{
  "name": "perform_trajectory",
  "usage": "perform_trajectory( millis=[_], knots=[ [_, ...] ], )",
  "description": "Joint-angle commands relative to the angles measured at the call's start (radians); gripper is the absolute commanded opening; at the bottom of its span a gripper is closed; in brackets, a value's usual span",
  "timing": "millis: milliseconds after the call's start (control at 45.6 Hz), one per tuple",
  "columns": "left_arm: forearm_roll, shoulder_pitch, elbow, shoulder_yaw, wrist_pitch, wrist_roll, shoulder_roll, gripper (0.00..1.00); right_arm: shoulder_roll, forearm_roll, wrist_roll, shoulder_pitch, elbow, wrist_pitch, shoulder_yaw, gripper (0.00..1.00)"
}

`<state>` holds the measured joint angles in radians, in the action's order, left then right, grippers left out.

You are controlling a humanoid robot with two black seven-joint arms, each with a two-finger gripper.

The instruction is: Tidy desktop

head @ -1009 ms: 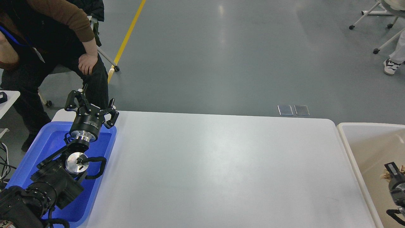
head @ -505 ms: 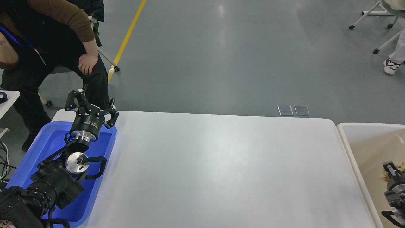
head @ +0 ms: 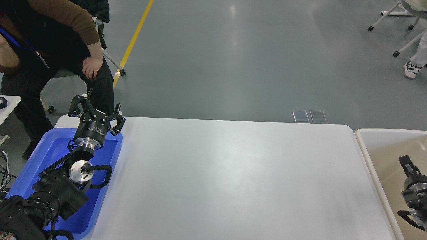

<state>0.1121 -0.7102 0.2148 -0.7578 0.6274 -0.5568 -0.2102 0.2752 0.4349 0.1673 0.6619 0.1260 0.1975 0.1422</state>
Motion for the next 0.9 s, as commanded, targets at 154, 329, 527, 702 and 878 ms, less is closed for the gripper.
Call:
perform_trajectory(
  millis=[154, 329, 527, 702, 878],
  knots=[
    [0.0, 0.0, 0.0, 0.0, 0.0, 0.0, 0.0, 1.0, 0.17, -0.251, 0.0, 0.215, -0.081, -0.076, 0.039, 1.0],
    [0.0, 0.0, 0.0, 0.0, 0.0, 0.0, 0.0, 1.0, 0.353, -0.32, 0.008, 0.324, -0.32, -0.093, 0.135, 1.0],
    [0.0, 0.0, 0.0, 0.0, 0.0, 0.0, 0.0, 1.0, 0.55, -0.318, 0.008, 0.381, -0.704, -0.102, 0.316, 1.0],
    [0.0, 0.0, 0.0, 0.0, 0.0, 0.0, 0.0, 1.0, 0.552, -0.308, 0.011, 0.367, -0.784, -0.187, 0.578, 1.0],
    [0.001, 0.0, 0.0, 0.0, 0.0, 0.0, 0.0, 1.0, 0.524, -0.308, 0.011, 0.274, -0.799, -0.276, 0.76, 1.0]
  ],
)
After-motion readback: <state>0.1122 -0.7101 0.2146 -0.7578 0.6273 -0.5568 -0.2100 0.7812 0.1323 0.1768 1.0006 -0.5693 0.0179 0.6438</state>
